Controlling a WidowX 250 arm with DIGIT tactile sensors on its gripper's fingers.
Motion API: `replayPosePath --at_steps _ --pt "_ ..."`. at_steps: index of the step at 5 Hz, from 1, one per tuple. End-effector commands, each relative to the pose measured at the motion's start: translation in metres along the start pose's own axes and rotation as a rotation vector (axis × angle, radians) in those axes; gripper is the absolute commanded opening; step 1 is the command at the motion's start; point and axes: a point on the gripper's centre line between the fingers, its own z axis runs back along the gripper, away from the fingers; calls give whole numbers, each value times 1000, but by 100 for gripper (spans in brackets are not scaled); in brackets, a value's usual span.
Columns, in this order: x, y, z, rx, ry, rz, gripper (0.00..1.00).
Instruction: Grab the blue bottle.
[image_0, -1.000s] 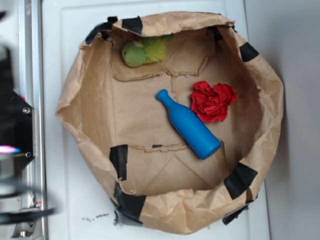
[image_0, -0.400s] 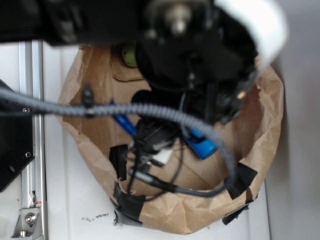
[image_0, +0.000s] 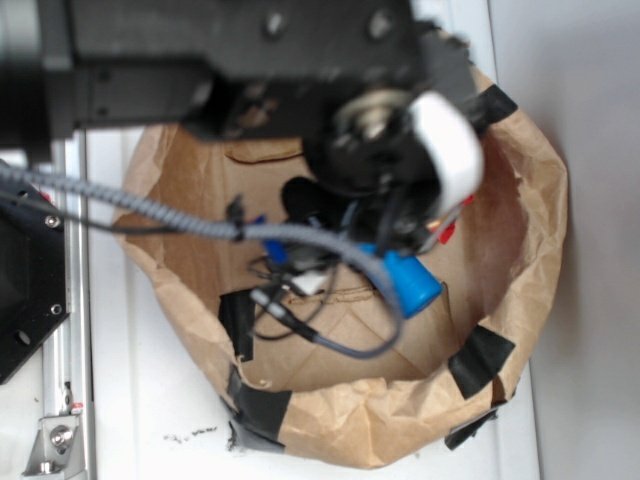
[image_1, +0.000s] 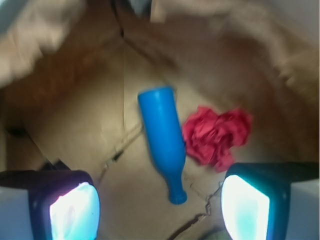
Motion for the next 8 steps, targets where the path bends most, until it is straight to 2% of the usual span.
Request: replayPosePath --at_steps 1,2,3,6,7,8 --pt "6 -19 -46 -39 -48 -32 100" --pt "16 -19 -56 -73 -36 2 100" --pt "13 -17 -29 -41 -104 113 100" --pt "13 -17 -29 -41 -104 113 100" --pt "16 -11 -28 -56 -127 122 100" --pt "26 1 -27 -20 -139 107 100"
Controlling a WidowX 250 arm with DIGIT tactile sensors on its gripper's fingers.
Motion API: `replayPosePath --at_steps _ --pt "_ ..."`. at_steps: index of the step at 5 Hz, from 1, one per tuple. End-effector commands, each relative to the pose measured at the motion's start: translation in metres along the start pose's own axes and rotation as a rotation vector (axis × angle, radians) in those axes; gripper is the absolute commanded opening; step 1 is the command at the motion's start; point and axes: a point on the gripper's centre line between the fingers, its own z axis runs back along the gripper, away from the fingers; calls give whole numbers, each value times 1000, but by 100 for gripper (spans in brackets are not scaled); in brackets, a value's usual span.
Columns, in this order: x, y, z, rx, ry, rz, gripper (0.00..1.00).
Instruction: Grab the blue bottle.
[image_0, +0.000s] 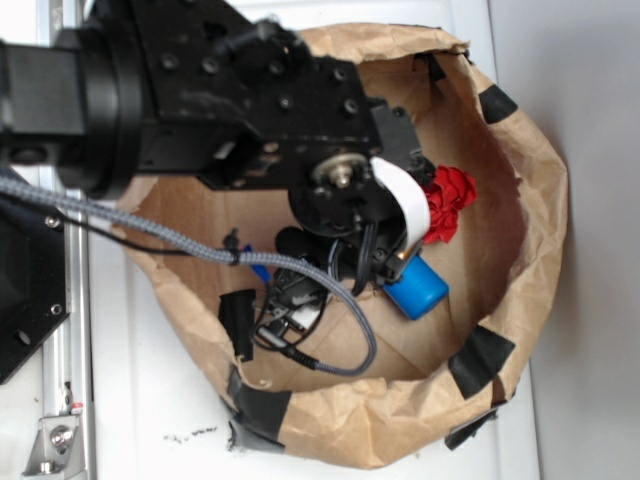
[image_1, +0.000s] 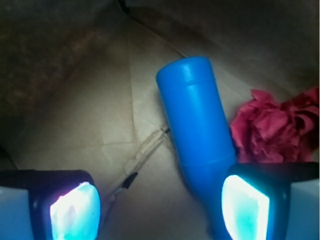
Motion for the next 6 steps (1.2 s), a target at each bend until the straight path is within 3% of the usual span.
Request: replayPosePath --at_steps 1,2,3,4,5,6 --pt "27 21 1 120 -45 -52 100" --pt "36 30 -3 129 -47 -83 100" --pt "37 28 -27 43 -13 -124 100" --pt "32 28 -46 2 20 -136 100" --pt "17 0 -56 -6 23 -127 0" --pt "21 9 -47 9 4 -137 0"
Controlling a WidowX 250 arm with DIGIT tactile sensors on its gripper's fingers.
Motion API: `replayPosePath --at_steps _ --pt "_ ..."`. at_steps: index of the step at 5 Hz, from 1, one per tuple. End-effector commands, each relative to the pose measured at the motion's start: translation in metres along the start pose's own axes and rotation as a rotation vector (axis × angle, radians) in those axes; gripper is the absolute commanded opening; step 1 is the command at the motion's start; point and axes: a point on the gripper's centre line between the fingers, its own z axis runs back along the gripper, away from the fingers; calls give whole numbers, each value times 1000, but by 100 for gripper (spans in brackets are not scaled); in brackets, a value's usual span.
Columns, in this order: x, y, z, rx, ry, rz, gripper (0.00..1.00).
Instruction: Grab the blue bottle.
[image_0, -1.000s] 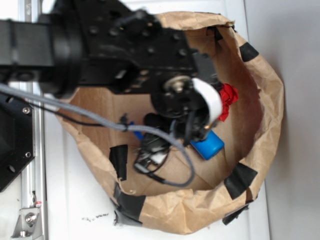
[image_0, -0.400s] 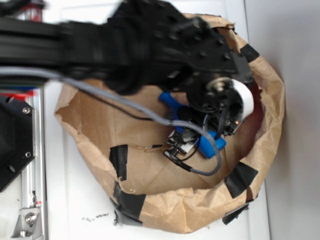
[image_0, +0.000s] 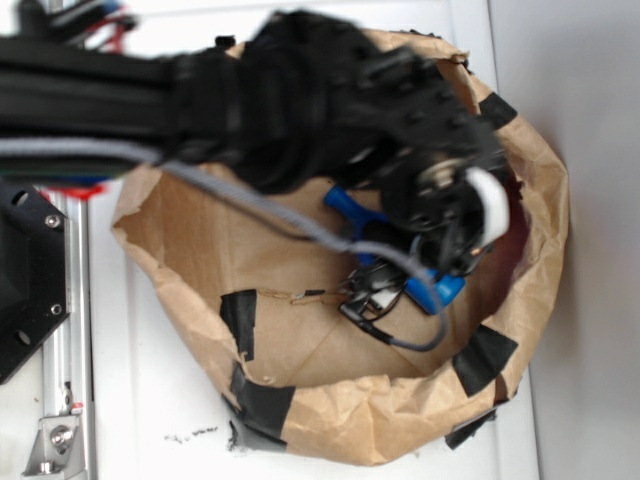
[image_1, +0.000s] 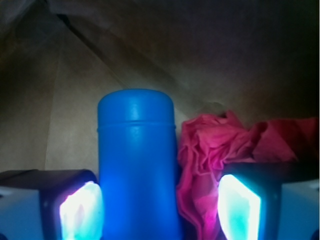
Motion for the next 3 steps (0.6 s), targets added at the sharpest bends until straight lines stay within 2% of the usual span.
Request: replayPosePath --at_steps 1,2,3 --pt "3 -14 16 -18 -17 -32 0" --pt "2 -8 26 -9 -33 -11 0" --pt "0 2 59 27 -87 48 0"
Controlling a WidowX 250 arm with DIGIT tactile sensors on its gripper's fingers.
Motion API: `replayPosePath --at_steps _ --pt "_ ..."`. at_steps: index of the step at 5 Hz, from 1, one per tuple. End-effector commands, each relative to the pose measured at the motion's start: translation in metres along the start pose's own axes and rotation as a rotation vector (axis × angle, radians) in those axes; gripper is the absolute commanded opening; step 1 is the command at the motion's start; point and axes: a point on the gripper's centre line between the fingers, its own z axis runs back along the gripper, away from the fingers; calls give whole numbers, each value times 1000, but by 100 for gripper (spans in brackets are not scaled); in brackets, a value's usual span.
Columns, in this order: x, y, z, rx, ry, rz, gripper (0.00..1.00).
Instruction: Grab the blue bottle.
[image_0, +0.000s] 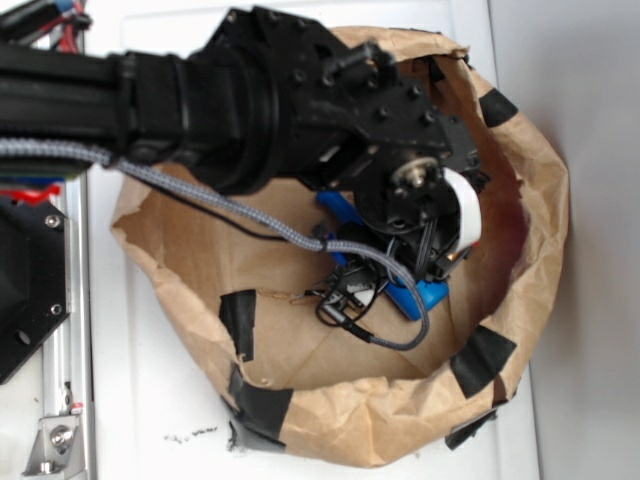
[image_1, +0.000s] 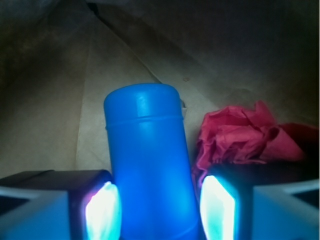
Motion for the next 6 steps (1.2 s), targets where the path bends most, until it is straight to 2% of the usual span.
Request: replayPosePath --at_steps 1,2,3,4,5,6 --pt "-2 3 82 92 -132 139 0" --pt "-3 -7 115 95 -167 252 0" --pt "-4 -18 126 72 -185 257 0" --pt "-5 -21 118 94 -154 255 0" --pt "-4 -20 110 88 -121 229 96" --pt "-3 -19 94 72 -105 185 100"
